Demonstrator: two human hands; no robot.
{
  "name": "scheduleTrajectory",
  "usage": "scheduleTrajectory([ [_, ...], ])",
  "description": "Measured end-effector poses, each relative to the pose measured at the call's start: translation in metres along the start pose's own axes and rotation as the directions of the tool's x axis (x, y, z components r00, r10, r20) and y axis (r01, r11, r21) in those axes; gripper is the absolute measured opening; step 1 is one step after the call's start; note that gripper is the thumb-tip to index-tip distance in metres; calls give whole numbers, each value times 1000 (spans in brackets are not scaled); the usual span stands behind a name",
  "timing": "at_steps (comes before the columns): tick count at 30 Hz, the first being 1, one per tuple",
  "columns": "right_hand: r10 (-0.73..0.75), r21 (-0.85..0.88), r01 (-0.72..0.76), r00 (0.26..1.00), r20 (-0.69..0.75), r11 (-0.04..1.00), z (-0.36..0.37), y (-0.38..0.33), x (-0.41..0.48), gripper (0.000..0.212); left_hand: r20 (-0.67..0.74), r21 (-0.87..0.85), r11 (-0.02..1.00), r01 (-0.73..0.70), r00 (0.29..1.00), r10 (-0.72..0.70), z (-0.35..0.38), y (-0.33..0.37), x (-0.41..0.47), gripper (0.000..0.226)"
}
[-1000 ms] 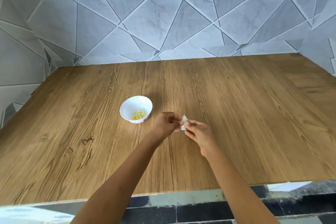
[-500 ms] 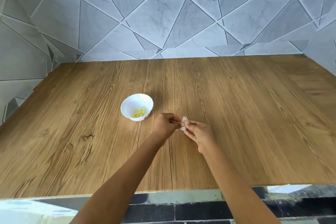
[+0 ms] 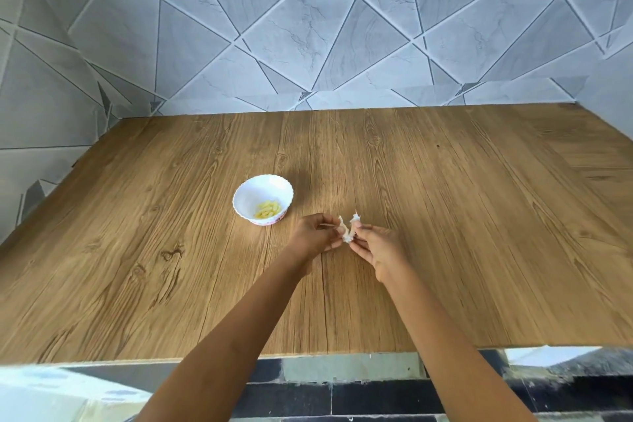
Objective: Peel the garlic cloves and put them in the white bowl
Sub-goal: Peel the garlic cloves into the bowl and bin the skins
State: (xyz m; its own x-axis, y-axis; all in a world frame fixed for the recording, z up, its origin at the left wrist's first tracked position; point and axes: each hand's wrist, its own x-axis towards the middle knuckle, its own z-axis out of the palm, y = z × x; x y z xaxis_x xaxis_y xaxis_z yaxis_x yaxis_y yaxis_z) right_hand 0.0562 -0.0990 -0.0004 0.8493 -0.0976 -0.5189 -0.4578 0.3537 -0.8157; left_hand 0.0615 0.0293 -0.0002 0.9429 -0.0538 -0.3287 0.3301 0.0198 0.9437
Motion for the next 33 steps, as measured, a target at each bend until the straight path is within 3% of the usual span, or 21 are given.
scheduleTrajectory([
  [4, -33, 76, 35, 999, -28, 997, -7, -5, 1, 9, -66, 61, 998, -23, 997, 27, -3, 3, 2, 22],
  [8, -109, -60, 110, 994, 21, 992, -16, -8, -2, 7, -74, 336, 940, -60, 993, 90, -6, 7, 9, 23],
  [10, -122, -91, 125, 992, 42, 988, -18, -9, -4, 7, -58, 505, 859, -81, 990, 127, -2, 13, 12, 25],
  [13, -81, -81, 85, 995, 55, 993, -19, -11, -7, 9, -29, 690, 696, -202, 952, 305, 1, 22, 11, 29],
  [15, -49, -77, 55, 996, 81, 996, -20, -13, -9, 12, 57, 629, 714, -306, 935, 350, 0, 26, 4, 30],
  [18, -20, -91, 34, 988, 152, 995, -20, -12, -16, 15, 243, 501, 775, -384, 922, 300, -5, 27, -10, 30],
  [22, 1, -164, 45, 963, 270, 985, -21, -4, -27, 17, 312, 415, 811, -413, 901, 300, -15, 19, -25, 19],
  [27, 8, -218, 89, 914, 407, 972, -24, 9, -34, 10, 161, 405, 863, -303, 952, 259, -30, 2, -43, 10],
  [33, -126, -375, 327, 874, 470, 867, -21, 25, -32, 12, -29, 412, 901, -133, 987, 159, -38, -7, -63, 7],
])
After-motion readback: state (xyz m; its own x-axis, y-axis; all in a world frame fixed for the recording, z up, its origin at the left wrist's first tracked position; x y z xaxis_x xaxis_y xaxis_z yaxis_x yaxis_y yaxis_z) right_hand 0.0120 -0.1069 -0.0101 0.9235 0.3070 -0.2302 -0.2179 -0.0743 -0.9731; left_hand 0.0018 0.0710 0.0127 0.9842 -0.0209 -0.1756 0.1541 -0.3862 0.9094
